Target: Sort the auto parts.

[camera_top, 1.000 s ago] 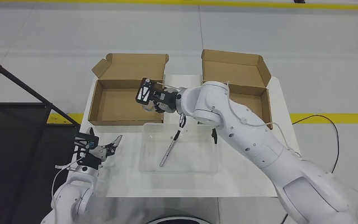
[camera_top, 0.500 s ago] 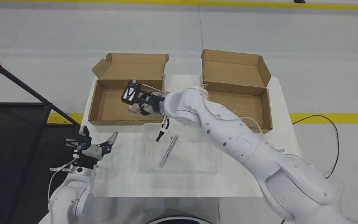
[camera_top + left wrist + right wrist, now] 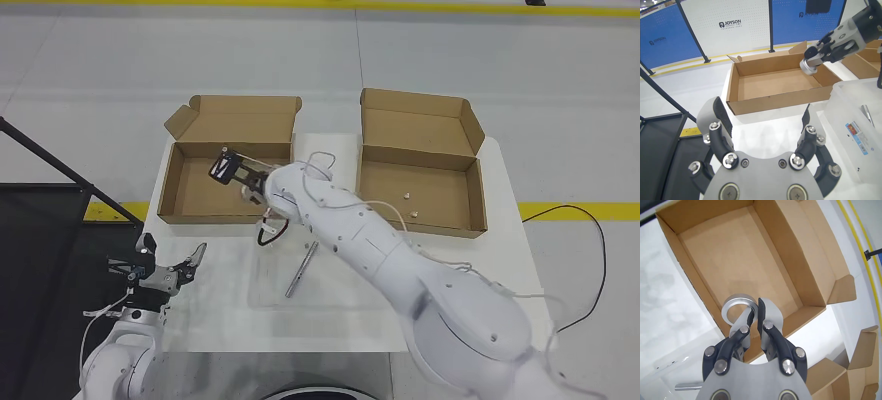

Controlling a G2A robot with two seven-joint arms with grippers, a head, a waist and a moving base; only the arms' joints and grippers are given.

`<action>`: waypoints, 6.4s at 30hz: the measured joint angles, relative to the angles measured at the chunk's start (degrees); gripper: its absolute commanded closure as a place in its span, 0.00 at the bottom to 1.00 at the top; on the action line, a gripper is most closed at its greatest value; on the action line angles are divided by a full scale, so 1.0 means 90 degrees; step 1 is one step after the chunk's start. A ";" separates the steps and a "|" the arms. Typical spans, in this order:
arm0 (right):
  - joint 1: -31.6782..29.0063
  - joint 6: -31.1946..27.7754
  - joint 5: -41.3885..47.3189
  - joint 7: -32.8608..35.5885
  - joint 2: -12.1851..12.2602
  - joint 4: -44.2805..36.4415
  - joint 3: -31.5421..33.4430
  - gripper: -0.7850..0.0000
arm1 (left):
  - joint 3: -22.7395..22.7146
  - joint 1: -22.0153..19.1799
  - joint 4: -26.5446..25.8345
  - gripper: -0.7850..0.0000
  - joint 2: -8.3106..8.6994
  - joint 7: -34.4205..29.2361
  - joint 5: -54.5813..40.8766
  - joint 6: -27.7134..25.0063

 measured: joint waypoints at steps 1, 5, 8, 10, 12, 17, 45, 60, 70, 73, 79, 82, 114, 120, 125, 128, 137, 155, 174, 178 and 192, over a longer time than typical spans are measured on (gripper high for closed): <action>-0.0001 -0.0010 -0.0021 0.0015 -0.0105 0.0207 -0.0020 1.00 | 0.0004 -0.0002 0.0007 0.00 -0.0004 -0.0003 0.0011 -0.0010; -0.0019 0.0154 -0.0217 0.0144 -0.0395 0.0766 -0.0109 1.00 | 0.0033 -0.0027 0.0036 0.00 -0.0016 -0.0036 0.0043 -0.0052; -0.0047 0.0262 -0.0308 0.0198 -0.0564 0.1085 -0.0131 1.00 | 0.0070 -0.0058 0.0054 0.00 -0.0024 -0.0071 0.0081 -0.0086; -0.0062 0.0263 -0.0326 0.0191 -0.0655 0.1270 -0.0121 1.00 | 0.0094 -0.0085 0.0066 0.00 -0.0031 -0.0095 0.0101 -0.0097; -0.0064 0.0232 -0.0328 0.0158 -0.0716 0.1408 -0.0100 0.73 | 0.0110 -0.0106 0.0080 0.00 -0.0037 -0.0110 0.0118 -0.0107; -0.0043 0.0169 -0.0349 0.0136 -0.0795 0.1609 -0.0083 0.65 | 0.0131 -0.0145 0.0113 0.00 -0.0050 -0.0150 0.0156 -0.0135; 0.0910 -0.0858 -0.0118 -0.1886 -0.0547 0.1564 0.0436 0.35 | -0.0237 -0.0307 -0.0187 0.00 -0.0038 -0.0328 0.0560 -0.0690; 0.0848 -0.1539 -0.0722 -0.5134 0.0208 0.1827 0.0688 0.29 | -0.0136 -0.0989 -0.0895 0.00 0.0069 -0.1643 0.0560 -0.2224; 0.0639 -0.2205 -0.1194 -0.7136 0.0833 0.1848 0.0784 0.23 | 0.0374 -0.1415 -0.0808 0.00 0.0070 -0.2130 0.0753 -0.2341; 0.0593 -0.2315 -0.1456 -0.7614 0.1029 0.1722 0.0768 0.15 | 0.0535 -0.1492 -0.0888 0.00 0.0078 -0.2303 0.0754 -0.2569; 0.0588 -0.2327 -0.1491 -0.7674 0.1057 0.1708 0.0764 0.04 | 0.0560 -0.1503 -0.0902 0.00 0.0080 -0.2334 0.0762 -0.2602; 0.0588 -0.2327 -0.1491 -0.7674 0.1056 0.1708 0.0764 0.00 | 0.0559 -0.1503 -0.0902 0.00 0.0080 -0.2333 0.0762 -0.2602; 0.0759 -0.2970 -0.2517 -0.9521 0.1911 0.0949 0.0974 0.00 | 0.0790 -0.1618 -0.1402 0.00 0.0093 -0.4055 -0.0086 -0.2574; 0.0604 -0.3209 -0.3016 -0.9692 0.2532 0.0061 0.1221 0.00 | 0.1104 -0.1906 -0.1349 0.00 0.0106 -0.4574 -0.0256 -0.2821; 0.0130 -0.3443 -0.3199 -0.8862 0.3280 -0.1419 0.1831 0.00 | 0.1353 -0.2115 -0.1221 0.00 0.0101 -0.4721 -0.0270 -0.2746; -0.0508 -0.3594 -0.3119 -0.7944 0.3837 -0.2760 0.2535 0.00 | 0.1467 -0.2212 -0.1134 0.00 0.0099 -0.4767 -0.0262 -0.2694; -0.3624 -0.3929 -0.1894 -0.3766 0.5118 -0.7786 0.5473 0.00 | 0.1699 -0.2314 -0.1038 0.00 0.0100 -0.4945 -0.0404 -0.2598; -0.4269 -0.3892 -0.1505 -0.3009 0.5238 -0.8620 0.6047 0.00 | 0.2211 -0.2676 -0.1182 0.00 0.0059 -0.5840 -0.0537 -0.2082; -0.4269 -0.3892 -0.1505 -0.3008 0.5238 -0.8620 0.6047 0.00 | 0.3564 -0.4791 -0.0655 0.00 -0.0213 -0.9510 -0.1863 -0.0373; -0.4269 -0.3892 -0.1505 -0.3008 0.5238 -0.8620 0.6047 0.00 | 0.3562 -0.4781 -0.0659 0.00 -0.0212 -0.9492 -0.1855 -0.0384; -0.4269 -0.3892 -0.1505 -0.3008 0.5238 -0.8620 0.6047 0.00 | 0.3887 -0.4989 -0.0502 0.00 -0.0271 -0.9613 -0.1438 0.0156</action>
